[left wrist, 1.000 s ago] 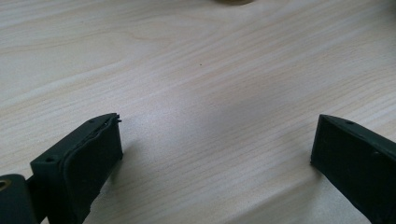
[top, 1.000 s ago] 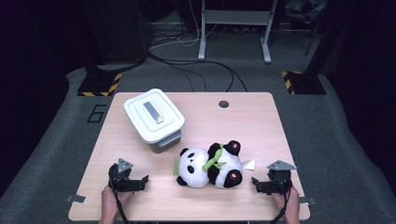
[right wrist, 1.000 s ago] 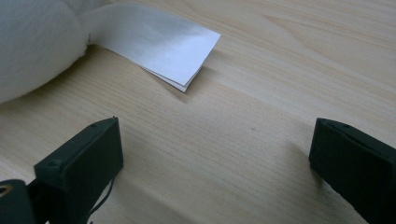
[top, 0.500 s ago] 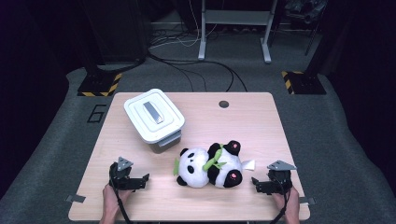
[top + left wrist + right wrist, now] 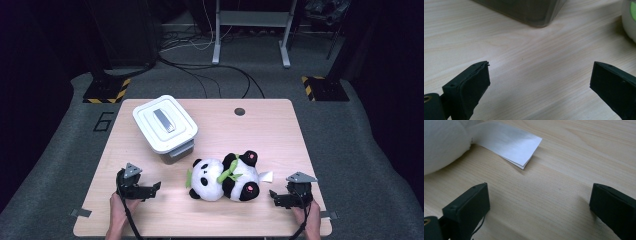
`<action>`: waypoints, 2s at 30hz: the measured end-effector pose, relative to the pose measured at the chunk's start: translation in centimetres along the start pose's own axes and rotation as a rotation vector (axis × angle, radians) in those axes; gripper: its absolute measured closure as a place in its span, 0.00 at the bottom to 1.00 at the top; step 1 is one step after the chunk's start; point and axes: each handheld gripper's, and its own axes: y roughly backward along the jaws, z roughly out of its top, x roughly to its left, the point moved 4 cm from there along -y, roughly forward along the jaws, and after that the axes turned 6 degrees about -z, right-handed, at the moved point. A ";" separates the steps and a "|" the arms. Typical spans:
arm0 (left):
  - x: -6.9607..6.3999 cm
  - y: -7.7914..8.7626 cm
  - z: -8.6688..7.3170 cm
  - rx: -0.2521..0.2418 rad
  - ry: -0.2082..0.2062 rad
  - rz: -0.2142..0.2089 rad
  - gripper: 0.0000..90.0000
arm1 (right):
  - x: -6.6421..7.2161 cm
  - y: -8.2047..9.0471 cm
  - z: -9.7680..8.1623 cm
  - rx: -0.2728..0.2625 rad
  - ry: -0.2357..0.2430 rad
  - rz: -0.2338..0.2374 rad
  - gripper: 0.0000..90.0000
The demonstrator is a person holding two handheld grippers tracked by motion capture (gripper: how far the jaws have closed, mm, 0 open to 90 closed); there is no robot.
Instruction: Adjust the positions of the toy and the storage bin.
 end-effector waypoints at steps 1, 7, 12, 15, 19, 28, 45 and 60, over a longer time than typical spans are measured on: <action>-0.2 0.1 0.1 -0.002 0.000 -0.008 0.03 | 0.0 0.0 0.0 0.000 0.001 -0.002 0.02; -1.7 0.5 0.8 -0.013 -0.037 -0.047 0.04 | 0.0 0.0 0.0 0.000 0.001 -0.002 0.02; -3.5 0.9 1.6 -0.037 -0.066 -0.101 0.04 | 0.0 0.0 0.0 0.000 0.000 0.000 0.02; -4.9 1.2 2.1 -0.057 -0.085 -0.133 0.04 | 0.0 0.0 0.0 0.000 0.000 0.000 0.02; -6.8 1.1 2.7 -0.064 -0.128 -0.179 0.05 | 0.0 0.0 0.0 0.000 0.000 0.000 0.02; -11.4 -1.2 4.5 -0.066 -0.184 -0.284 0.03 | 0.0 0.0 0.0 0.000 0.000 0.000 0.02; -15.7 -5.3 7.3 -0.037 -0.235 -0.306 0.09 | 0.0 0.0 0.0 -0.003 -0.002 0.000 0.03; -15.5 -5.3 6.1 -0.080 -0.254 -0.270 0.52 | 0.0 0.0 0.0 -0.003 -0.002 -0.002 0.03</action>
